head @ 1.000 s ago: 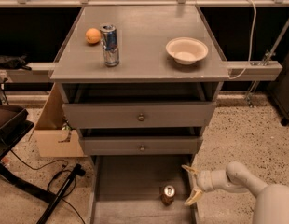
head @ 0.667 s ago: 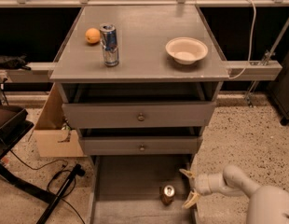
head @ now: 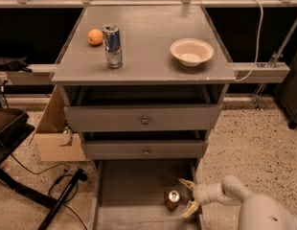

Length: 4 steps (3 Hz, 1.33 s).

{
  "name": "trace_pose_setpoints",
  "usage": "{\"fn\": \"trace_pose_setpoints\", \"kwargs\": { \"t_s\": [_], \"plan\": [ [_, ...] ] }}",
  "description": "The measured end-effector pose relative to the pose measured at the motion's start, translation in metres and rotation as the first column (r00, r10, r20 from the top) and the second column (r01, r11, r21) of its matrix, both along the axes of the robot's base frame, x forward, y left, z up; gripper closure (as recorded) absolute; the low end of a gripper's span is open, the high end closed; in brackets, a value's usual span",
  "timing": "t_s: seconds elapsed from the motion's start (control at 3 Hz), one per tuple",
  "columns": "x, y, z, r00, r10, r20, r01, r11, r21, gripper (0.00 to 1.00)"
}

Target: Pick orange can from bottom drawer and place on counter

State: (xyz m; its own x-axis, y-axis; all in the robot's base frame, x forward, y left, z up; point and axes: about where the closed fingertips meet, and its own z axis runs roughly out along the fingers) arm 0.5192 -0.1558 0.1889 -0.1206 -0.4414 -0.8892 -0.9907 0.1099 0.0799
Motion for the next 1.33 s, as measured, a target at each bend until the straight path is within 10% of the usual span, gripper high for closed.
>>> {"fn": "trace_pose_setpoints", "kwargs": {
  "t_s": [0.33,1.33],
  "plan": [
    [0.003,0.008,-0.006,1.0,-0.003,0.002,0.003,0.999,0.044,0.0],
    [-0.006,0.05,0.004,0.9984,0.033,0.046,-0.039,0.99,0.132,0.65]
  ]
}}
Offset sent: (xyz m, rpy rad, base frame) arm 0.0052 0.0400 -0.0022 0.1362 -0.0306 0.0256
